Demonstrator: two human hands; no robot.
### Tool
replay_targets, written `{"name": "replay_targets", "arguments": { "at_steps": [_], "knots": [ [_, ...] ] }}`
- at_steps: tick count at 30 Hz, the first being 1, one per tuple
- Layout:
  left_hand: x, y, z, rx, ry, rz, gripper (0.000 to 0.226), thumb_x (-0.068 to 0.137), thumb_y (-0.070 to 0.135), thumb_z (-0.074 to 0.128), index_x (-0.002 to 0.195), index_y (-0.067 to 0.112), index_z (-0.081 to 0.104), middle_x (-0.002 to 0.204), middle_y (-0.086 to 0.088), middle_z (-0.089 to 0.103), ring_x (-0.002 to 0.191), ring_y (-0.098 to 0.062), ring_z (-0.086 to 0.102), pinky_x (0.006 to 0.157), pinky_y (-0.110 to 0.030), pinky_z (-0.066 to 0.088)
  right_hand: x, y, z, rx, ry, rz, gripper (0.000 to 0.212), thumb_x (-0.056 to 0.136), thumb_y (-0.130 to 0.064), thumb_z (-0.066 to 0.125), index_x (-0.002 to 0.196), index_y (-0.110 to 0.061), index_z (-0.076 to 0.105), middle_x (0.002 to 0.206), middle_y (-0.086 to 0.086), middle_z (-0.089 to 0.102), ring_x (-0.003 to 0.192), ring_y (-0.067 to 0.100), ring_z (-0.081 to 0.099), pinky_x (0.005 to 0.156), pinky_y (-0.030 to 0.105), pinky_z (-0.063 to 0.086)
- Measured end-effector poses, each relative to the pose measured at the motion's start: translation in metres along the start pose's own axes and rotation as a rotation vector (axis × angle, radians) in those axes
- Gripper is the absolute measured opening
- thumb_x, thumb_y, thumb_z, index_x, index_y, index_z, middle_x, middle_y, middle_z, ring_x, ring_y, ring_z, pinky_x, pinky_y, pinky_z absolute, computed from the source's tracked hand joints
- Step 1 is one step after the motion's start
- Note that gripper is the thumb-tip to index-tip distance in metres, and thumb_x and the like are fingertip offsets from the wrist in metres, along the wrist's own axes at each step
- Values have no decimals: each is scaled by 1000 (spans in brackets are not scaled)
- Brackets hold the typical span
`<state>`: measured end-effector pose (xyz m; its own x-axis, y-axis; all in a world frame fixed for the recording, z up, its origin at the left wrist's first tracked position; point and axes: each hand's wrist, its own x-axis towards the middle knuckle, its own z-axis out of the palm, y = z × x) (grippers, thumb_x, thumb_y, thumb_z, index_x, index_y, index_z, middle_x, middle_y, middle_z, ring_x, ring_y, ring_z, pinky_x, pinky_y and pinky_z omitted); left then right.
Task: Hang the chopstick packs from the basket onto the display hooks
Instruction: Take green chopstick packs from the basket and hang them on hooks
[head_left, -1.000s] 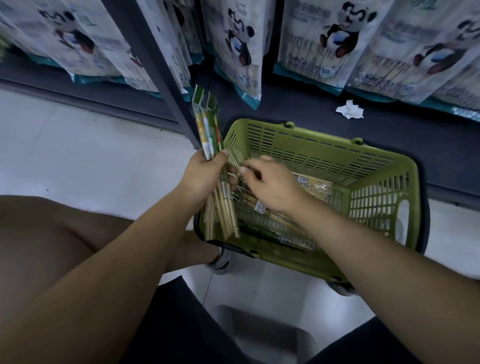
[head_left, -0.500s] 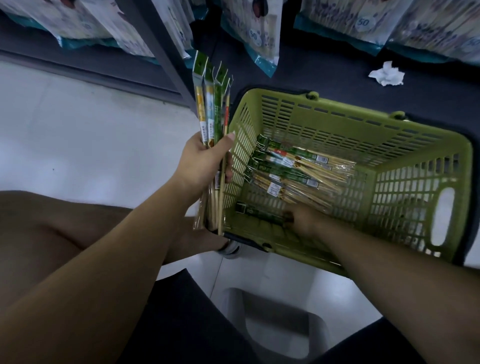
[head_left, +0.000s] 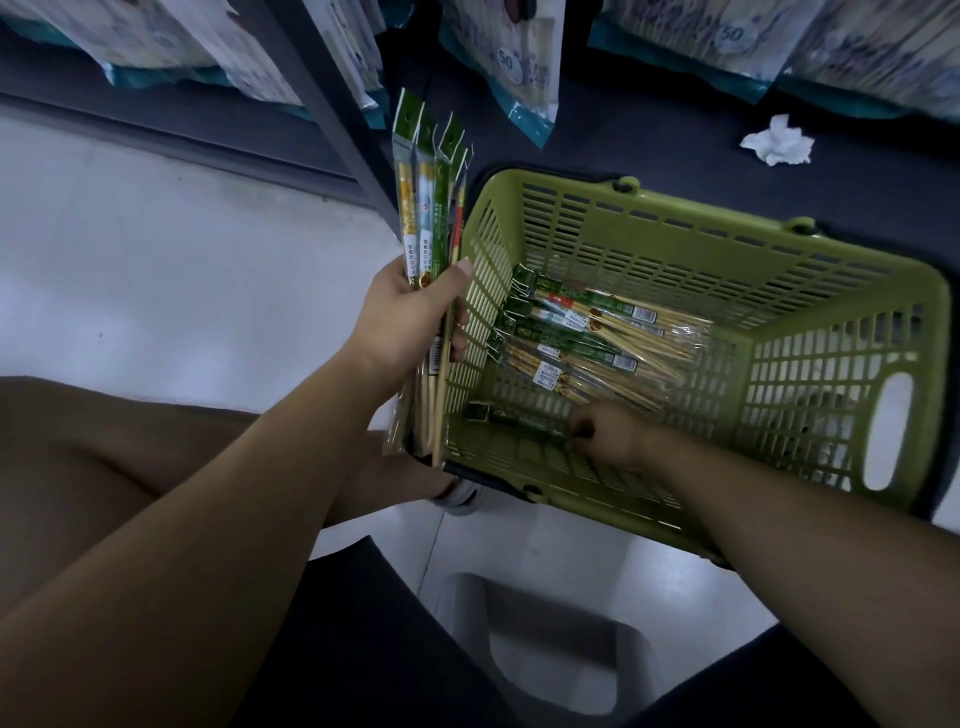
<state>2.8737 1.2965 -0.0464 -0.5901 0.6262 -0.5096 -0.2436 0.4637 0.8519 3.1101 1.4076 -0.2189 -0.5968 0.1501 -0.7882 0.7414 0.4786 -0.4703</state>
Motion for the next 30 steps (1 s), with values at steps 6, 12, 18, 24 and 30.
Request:
{"name": "replay_targets", "arguments": {
  "at_steps": [6,12,18,24,30],
  "knots": [
    [-4,3,4,-32,28,-30,21,102,25,63,100,6,53,64,-9,59,45,-20,56,46,-31,51,-28,-17,-50,254,176,-17,16,95,-37,69,84,-25,70,85,0,70,80,18,65,70,30,48],
    [-8,4,16,-206,24,-200,26,104,26,61,115,6,49,69,-10,64,63,-28,69,67,-44,61,-71,-50,-103,555,272,-81,21,89,-47,73,102,-31,75,97,-11,72,89,10,64,73,24,50],
    [-26,21,56,-280,-136,-174,29,106,31,57,128,13,59,123,-21,71,111,-39,70,97,-57,56,-119,-92,-137,780,460,-214,11,86,-32,80,91,-25,73,77,-11,74,67,-1,67,65,17,49],
    [-41,67,86,-378,-156,-15,27,104,27,59,125,11,64,115,-10,77,109,-27,73,91,-42,59,-174,-132,-158,490,781,-341,14,86,-26,81,83,-18,69,81,-2,66,74,9,60,72,28,50],
    [-64,105,93,-302,-249,95,29,101,23,63,127,10,66,114,-11,77,105,-27,74,93,-44,58,-233,-139,-182,226,879,-280,30,75,-44,87,83,-29,63,82,-2,56,66,6,53,58,20,35]
  ]
}}
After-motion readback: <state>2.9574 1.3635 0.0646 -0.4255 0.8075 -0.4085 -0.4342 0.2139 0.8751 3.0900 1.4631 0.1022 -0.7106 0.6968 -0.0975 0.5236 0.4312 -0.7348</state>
